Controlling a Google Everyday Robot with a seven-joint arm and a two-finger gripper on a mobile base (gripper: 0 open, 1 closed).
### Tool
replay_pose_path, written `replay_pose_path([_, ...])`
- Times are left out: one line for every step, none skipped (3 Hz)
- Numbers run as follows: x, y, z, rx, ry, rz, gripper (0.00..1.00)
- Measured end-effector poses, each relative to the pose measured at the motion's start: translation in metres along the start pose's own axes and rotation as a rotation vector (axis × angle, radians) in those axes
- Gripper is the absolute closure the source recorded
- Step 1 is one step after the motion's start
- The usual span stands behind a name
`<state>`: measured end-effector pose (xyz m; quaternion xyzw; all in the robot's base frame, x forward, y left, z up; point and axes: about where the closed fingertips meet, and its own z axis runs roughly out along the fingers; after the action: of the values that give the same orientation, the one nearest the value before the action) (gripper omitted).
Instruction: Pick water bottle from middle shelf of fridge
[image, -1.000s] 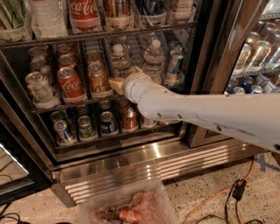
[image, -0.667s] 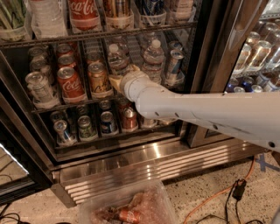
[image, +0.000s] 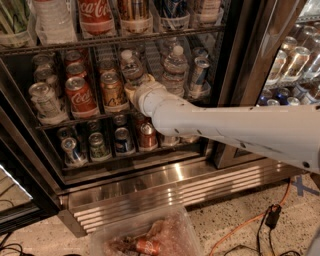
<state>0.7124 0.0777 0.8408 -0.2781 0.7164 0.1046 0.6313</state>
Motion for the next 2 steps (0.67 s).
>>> replay_pose_path([-0.0089,0.0113,-0.0009,-0.037,-0.017,-0.004,1.0])
replay_pose_path([-0.0118,0.0129,-0.0022,-0.043,-0.026,-0.012,1.0])
